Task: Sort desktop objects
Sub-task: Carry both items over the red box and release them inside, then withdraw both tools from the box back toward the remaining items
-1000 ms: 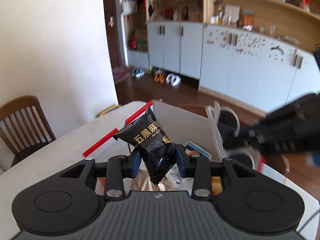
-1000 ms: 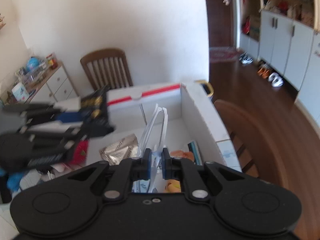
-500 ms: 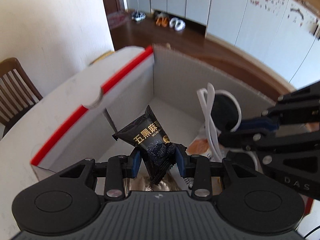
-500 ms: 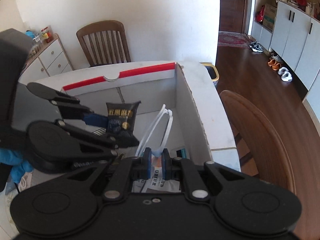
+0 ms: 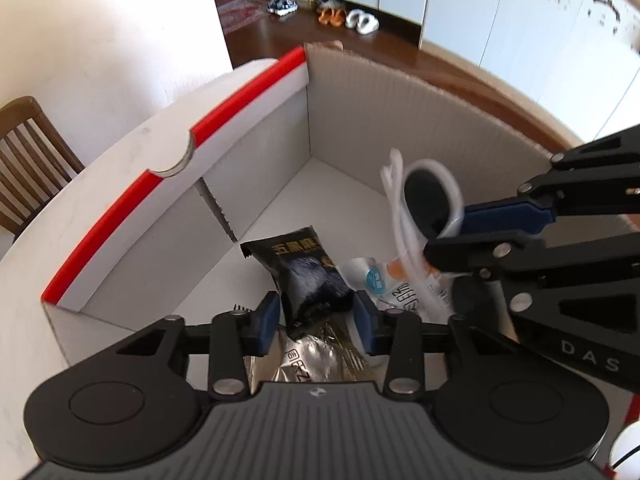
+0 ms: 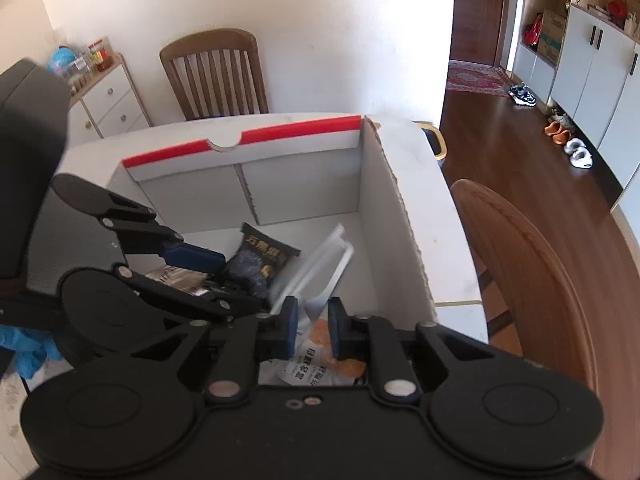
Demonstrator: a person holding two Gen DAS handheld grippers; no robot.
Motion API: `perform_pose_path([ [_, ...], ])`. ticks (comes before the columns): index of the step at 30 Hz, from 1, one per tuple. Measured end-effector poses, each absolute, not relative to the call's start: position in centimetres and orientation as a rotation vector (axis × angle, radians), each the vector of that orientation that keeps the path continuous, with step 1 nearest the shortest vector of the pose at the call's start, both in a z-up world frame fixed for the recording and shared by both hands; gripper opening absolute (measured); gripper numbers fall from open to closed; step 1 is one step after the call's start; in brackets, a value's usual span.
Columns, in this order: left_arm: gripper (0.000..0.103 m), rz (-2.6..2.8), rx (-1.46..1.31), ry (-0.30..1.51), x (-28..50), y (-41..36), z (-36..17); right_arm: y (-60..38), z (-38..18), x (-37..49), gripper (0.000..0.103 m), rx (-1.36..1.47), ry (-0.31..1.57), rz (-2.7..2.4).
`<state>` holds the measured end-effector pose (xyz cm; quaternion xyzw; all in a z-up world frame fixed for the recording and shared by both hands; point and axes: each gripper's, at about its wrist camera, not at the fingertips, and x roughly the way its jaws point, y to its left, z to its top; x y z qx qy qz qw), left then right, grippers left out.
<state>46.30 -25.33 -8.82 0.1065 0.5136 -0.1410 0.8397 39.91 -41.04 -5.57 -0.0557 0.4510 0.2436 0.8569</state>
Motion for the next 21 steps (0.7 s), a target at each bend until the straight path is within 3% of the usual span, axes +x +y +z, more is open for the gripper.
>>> perform_pose_path([
  [3, 0.049, -0.303, 0.197, 1.047, 45.2, -24.9, -7.8, -41.4, -4.9, 39.5, 0.103, -0.114, 0.934, 0.507],
  [9, 0.051, -0.302, 0.110, 0.938, 42.0, -23.1, -5.0, -42.5, -3.0, 38.0, 0.103, -0.111, 0.912, 0.506],
  [14, 0.063, -0.280, 0.057, 0.842, 38.1, -20.7, -2.8, -42.4, -1.0, 35.7, 0.103, -0.148, 0.869, 0.510],
  [21, 0.064, -0.254, -0.020, 0.744, 32.5, -16.4, -1.4, -40.5, 1.6, 31.4, 0.103, -0.150, 0.806, 0.539],
])
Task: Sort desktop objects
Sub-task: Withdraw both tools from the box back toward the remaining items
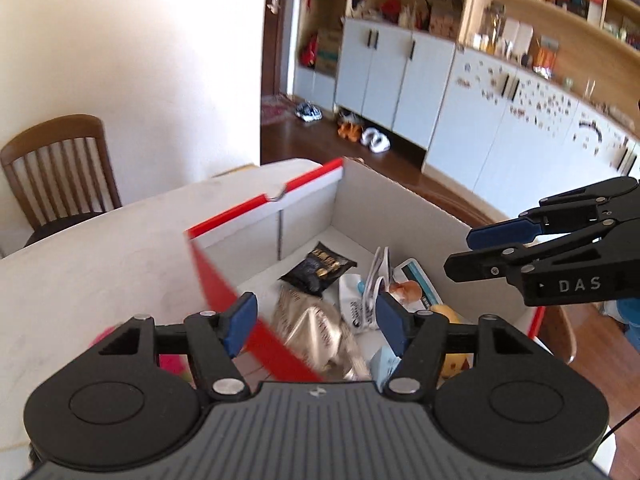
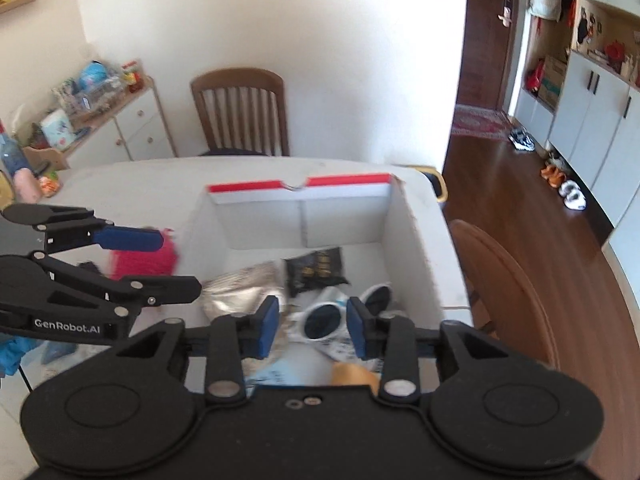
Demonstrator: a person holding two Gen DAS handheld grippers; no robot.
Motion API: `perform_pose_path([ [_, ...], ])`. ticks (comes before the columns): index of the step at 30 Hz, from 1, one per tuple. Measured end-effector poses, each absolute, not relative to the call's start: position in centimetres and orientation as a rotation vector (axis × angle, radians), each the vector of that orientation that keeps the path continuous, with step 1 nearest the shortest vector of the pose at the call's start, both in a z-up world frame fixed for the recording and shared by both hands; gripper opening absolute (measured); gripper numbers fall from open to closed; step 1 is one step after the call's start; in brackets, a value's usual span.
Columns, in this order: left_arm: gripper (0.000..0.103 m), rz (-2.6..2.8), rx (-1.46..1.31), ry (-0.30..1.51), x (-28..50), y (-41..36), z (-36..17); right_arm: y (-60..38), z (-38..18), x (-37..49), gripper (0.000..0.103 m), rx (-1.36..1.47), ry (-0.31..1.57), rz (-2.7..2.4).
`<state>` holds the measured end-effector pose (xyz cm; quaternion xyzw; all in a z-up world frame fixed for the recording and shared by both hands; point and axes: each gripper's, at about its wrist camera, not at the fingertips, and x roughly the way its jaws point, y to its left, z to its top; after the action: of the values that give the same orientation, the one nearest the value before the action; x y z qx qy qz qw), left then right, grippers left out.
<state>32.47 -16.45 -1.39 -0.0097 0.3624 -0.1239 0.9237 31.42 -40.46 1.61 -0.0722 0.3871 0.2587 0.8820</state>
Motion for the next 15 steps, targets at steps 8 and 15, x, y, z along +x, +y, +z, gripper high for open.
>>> perform_pose_path([
  [8, 0.065, -0.228, -0.058, 0.687, 24.9, -10.5, -0.9, -36.6, 3.1, 25.9, 0.103, -0.116, 0.744, 0.522],
  [15, 0.069, -0.179, -0.048, 0.667, 18.2, -4.4, -0.9, -32.2, 3.6, 21.5, 0.103, -0.088, 0.703, 0.535],
])
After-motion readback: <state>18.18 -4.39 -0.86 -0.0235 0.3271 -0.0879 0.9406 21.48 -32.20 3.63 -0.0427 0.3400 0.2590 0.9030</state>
